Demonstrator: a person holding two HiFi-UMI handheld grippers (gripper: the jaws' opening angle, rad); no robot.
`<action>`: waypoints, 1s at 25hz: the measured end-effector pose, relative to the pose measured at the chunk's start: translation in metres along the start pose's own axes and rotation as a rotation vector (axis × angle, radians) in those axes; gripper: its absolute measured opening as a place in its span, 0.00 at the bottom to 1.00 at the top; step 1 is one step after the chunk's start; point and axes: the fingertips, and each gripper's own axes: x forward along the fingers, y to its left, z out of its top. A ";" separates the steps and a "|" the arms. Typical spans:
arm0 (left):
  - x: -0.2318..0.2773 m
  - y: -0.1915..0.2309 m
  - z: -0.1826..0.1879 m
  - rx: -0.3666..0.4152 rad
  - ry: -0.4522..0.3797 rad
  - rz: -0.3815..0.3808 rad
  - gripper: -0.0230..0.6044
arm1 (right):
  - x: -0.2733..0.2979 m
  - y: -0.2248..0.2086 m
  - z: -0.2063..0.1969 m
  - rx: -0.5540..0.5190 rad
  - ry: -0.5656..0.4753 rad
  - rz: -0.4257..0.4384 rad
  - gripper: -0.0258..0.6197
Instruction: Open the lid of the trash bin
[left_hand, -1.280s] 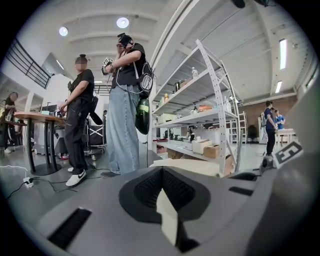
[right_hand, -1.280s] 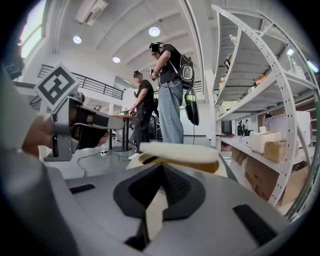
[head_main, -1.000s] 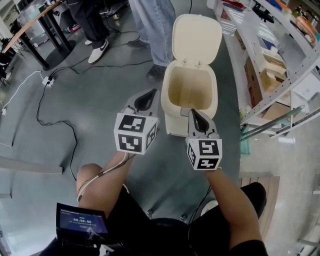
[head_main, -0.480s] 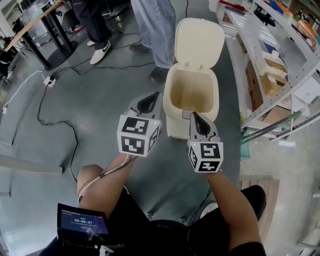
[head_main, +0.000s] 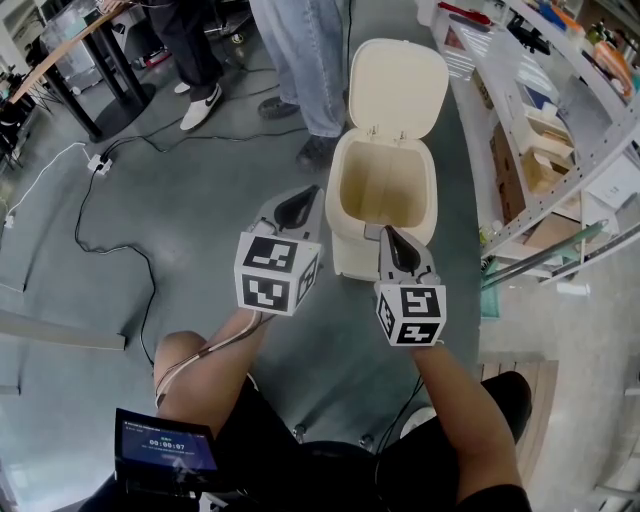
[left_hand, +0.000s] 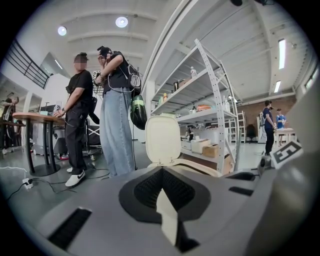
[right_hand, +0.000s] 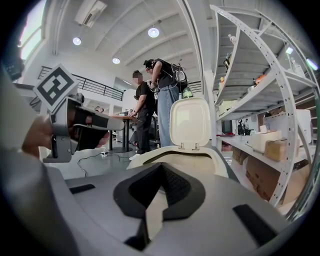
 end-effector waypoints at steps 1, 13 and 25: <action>0.000 0.000 0.000 -0.001 0.000 0.001 0.03 | 0.000 0.000 0.000 0.001 0.002 0.001 0.05; 0.000 0.006 0.004 -0.021 -0.010 0.005 0.03 | 0.005 -0.001 -0.002 0.009 0.037 0.001 0.05; -0.023 0.013 0.019 -0.145 -0.032 -0.021 0.03 | 0.008 -0.004 -0.002 0.025 0.149 -0.024 0.05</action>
